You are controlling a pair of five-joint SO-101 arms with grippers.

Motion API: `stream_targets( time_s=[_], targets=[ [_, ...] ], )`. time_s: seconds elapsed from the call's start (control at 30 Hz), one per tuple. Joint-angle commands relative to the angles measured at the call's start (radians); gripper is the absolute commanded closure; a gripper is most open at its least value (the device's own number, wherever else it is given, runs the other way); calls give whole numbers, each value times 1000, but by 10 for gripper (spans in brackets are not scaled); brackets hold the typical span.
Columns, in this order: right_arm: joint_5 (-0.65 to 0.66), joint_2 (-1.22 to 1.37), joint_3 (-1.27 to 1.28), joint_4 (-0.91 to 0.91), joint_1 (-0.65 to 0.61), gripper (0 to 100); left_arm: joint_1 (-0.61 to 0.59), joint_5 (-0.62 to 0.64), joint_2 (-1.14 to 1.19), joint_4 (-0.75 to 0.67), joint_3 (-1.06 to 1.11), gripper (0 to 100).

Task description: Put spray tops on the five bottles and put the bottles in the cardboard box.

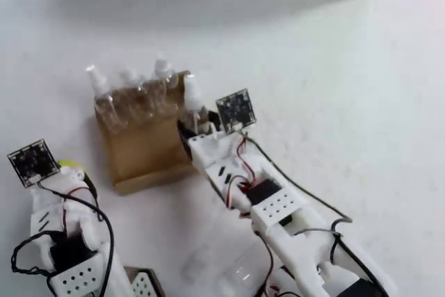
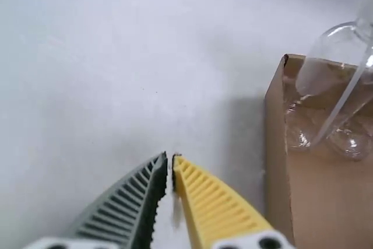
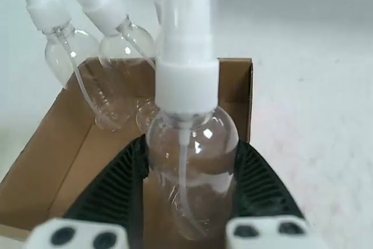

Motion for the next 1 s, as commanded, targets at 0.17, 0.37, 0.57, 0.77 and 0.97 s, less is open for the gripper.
stream_targets(
  time_s=[0.17, 0.37, 0.57, 0.77, 0.97],
  targets=[
    [97, -4, 32, -24, -25, 979, -7, -9, -15, -34, -3, 977],
    [101, -2, 48, -25, -42, 979, -7, -9, -15, -34, -3, 976],
    [95, -2, 63, -24, -44, 974, 2, -8, -15, -34, -3, 976],
    [95, -2, 63, -24, -44, 973, 15, -6, -15, -34, -3, 976],
    [94, -2, 63, -24, -45, 973, 15, -6, -15, -34, -3, 976]
  ],
)
